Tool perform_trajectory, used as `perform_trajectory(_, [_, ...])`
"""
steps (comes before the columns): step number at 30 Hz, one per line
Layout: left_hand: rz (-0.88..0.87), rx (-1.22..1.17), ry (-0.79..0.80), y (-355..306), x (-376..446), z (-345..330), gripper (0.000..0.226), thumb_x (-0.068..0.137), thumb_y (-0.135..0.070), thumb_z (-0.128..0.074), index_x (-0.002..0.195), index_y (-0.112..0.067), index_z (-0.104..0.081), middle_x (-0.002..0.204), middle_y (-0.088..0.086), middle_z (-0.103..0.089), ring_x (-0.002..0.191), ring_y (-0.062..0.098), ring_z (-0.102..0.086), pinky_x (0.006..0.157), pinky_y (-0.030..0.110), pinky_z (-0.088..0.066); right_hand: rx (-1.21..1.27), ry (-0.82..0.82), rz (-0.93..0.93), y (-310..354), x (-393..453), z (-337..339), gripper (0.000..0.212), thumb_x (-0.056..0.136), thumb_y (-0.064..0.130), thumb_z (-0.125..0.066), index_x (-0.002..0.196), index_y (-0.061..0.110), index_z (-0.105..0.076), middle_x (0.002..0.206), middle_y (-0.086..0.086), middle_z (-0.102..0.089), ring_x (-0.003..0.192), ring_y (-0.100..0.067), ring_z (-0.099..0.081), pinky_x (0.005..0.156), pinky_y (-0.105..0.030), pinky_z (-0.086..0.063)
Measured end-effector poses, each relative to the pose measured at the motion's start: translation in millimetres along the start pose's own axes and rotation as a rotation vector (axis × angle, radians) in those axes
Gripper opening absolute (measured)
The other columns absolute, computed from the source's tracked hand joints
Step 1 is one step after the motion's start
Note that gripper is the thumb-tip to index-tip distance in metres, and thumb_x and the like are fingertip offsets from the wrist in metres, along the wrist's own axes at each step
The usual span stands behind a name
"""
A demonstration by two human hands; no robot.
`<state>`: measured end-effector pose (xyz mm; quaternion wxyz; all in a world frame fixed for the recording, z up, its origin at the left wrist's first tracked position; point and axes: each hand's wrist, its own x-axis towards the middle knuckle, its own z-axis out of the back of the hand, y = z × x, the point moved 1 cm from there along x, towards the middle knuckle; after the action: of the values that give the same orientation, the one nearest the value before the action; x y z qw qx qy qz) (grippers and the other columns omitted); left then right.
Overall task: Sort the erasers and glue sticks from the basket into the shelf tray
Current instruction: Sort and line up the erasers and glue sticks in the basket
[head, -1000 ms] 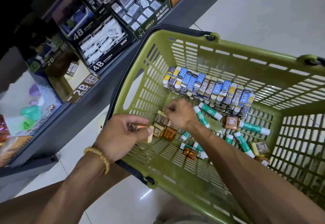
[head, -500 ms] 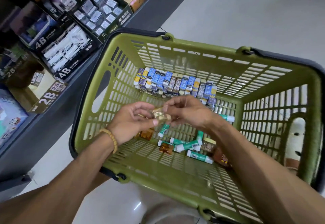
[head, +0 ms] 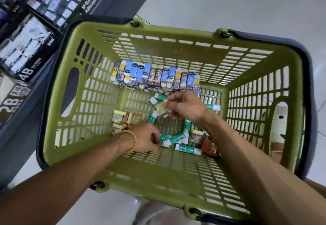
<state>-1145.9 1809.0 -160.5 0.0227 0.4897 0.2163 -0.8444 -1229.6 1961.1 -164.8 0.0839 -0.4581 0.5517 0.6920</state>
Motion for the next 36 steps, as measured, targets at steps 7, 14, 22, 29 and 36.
perform_trajectory(7, [0.151,-0.426,-0.110,36,-67,47,0.040,0.068,-0.020,-0.086,0.105,-0.024,-0.070,0.103,-0.011,-0.068,0.095,0.005,-0.063,0.078,0.011,-0.049,-0.148,0.132,-0.010,-2,16,-40,0.016,0.088,0.005,-0.072,0.103,-0.001,-0.068,0.089,-0.003,-0.067,0.081,-0.014,-0.063,0.078,-0.020,-0.054])
perform_trajectory(14, [0.227,-0.586,-0.342,64,-100,53,0.055,0.066,-0.005,-0.084,0.113,-0.023,-0.062,0.107,0.002,-0.064,0.094,0.013,-0.064,0.075,0.015,-0.053,-0.539,0.133,0.102,-14,31,-98,0.026,0.086,0.015,-0.074,0.063,0.015,-0.061,0.068,-0.001,-0.063,0.067,-0.013,-0.056,0.065,-0.025,-0.043])
perform_trajectory(22, [0.197,-0.485,-0.408,65,-103,57,0.052,0.066,0.000,-0.084,0.109,-0.023,-0.066,0.109,-0.001,-0.059,0.093,0.014,-0.062,0.081,0.020,-0.054,-0.643,0.130,0.193,-18,20,-115,0.027,0.092,0.013,-0.062,0.066,0.021,-0.060,0.079,-0.001,-0.068,0.071,-0.015,-0.066,0.070,-0.030,-0.059])
perform_trajectory(29, [0.065,-0.601,-0.461,28,-86,62,0.052,0.065,0.008,-0.082,0.105,-0.022,-0.065,0.104,0.000,-0.061,0.085,0.005,-0.064,0.072,0.011,-0.053,0.246,0.328,-0.068,8,-11,-77,0.028,0.096,0.033,-0.063,0.091,0.007,-0.070,0.079,-0.011,-0.073,0.064,-0.018,-0.069,0.062,-0.029,-0.059])
perform_trajectory(36, [-0.075,-0.575,-0.408,-10,-40,50,0.050,0.066,-0.010,-0.087,0.108,-0.023,-0.064,0.099,-0.001,-0.064,0.092,0.012,-0.065,0.084,0.030,-0.058,0.260,-0.023,-0.065,12,-48,5,0.013,0.095,0.015,-0.065,0.086,0.006,-0.069,0.075,-0.011,-0.072,0.055,-0.013,-0.061,0.052,-0.021,-0.053])
